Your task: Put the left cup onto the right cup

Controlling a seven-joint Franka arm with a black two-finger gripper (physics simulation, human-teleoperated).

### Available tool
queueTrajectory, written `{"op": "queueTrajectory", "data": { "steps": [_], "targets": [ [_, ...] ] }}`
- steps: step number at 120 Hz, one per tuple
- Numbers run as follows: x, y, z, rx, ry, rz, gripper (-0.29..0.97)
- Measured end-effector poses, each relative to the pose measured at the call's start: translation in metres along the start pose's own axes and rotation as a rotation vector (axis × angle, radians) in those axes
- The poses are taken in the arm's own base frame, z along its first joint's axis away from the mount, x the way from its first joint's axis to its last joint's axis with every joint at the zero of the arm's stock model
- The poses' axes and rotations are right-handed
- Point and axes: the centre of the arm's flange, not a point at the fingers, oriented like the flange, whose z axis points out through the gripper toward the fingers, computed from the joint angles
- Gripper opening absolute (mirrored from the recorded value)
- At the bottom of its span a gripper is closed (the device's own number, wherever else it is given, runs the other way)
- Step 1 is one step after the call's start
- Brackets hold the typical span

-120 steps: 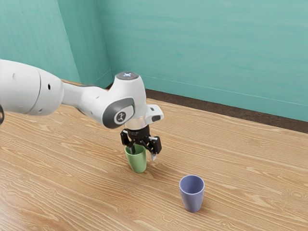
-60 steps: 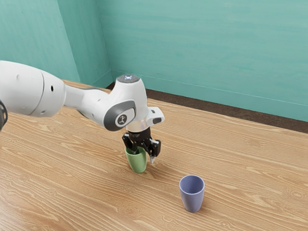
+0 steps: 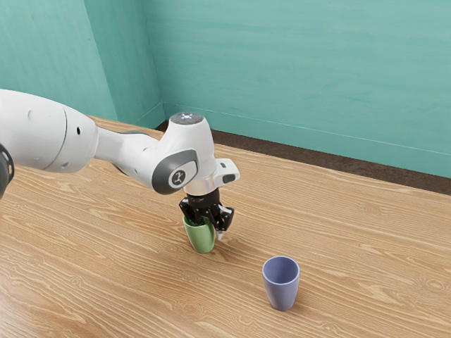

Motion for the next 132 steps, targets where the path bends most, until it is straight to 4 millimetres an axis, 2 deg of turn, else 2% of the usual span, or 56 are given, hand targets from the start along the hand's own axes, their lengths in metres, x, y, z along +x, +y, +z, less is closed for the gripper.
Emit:
{"op": "queueTrajectory", "data": {
  "steps": [69,132],
  "targets": [
    [0.0,0.0,-0.001,0.002,0.001,0.007,-0.03],
    [-0.001,-0.001,-0.011,0.017,-0.001,0.015,-0.1]
  ]
}}
